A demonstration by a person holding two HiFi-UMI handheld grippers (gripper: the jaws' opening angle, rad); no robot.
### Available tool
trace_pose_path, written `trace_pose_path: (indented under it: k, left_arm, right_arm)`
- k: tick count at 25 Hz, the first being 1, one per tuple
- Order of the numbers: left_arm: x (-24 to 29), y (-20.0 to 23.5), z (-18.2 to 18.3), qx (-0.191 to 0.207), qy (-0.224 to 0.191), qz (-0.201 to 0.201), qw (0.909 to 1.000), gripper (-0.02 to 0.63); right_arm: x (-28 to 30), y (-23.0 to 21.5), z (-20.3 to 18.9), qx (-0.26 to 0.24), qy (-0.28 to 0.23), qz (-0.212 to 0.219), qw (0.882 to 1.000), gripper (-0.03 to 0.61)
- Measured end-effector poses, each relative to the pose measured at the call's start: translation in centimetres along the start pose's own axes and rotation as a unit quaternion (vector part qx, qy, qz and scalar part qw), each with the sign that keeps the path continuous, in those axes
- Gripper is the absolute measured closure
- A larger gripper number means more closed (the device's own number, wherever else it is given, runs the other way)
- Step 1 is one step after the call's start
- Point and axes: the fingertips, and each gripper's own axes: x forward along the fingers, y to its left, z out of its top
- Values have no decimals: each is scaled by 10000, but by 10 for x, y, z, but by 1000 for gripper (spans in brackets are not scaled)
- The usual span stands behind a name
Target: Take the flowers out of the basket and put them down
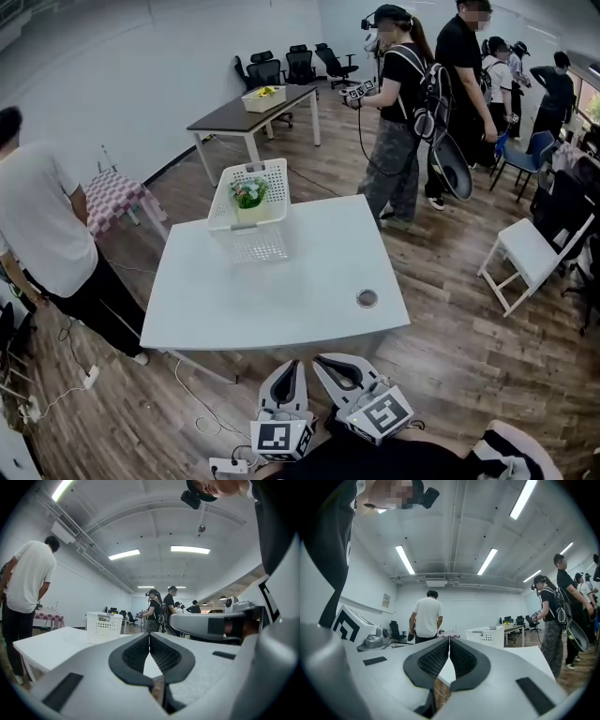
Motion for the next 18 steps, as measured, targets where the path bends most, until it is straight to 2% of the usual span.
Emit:
trace_pose_path:
  k: [15,18]
  left_arm:
    - [131,56,31,76,19,220,9997,607]
    - [154,63,37,108,-121,292,9994,607]
  right_arm:
    - [101,-108,14,12,10,253,9997,558]
    - [116,-126,13,-12,42,335,9994,558]
